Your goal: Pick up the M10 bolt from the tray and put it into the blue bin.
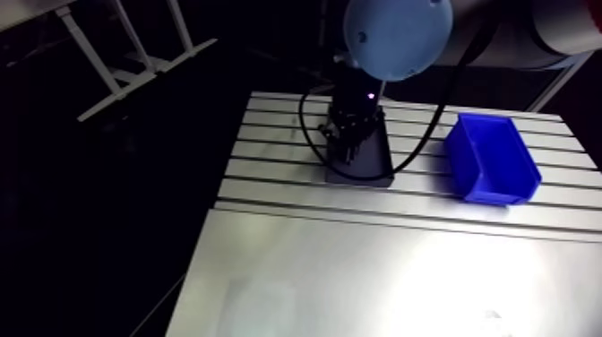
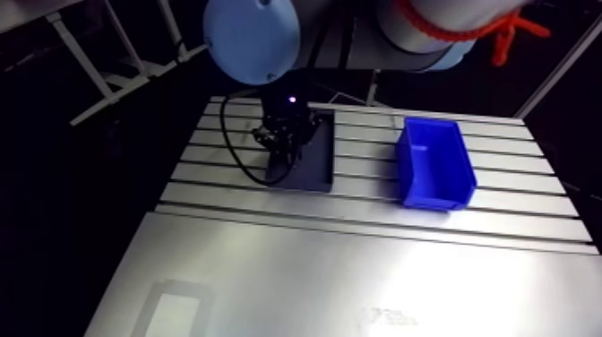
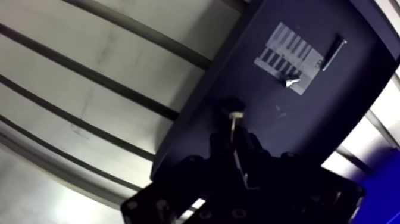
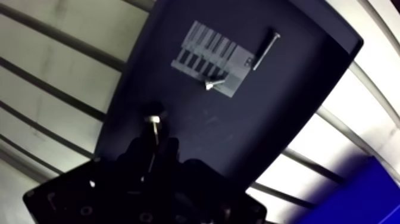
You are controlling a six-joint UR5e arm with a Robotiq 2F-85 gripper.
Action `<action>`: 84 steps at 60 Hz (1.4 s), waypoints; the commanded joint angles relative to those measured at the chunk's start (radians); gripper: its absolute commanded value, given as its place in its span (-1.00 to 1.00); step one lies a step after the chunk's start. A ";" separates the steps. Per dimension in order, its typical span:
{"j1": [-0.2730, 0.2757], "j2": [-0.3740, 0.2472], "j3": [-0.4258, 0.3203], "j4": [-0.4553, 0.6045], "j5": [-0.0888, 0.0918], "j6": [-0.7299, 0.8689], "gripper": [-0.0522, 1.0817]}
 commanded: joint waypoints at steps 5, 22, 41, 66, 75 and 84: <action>-0.003 -0.003 -0.005 0.001 0.002 -0.008 0.58; 0.003 -0.041 -0.012 0.007 0.013 -0.008 0.68; -0.002 -0.124 -0.019 0.056 0.020 -0.014 0.85; -0.050 -0.275 -0.065 0.213 0.023 -0.202 0.98; -0.076 -0.323 -0.073 0.243 0.023 -0.357 0.98; -0.141 -0.357 -0.084 0.289 0.021 -0.521 0.97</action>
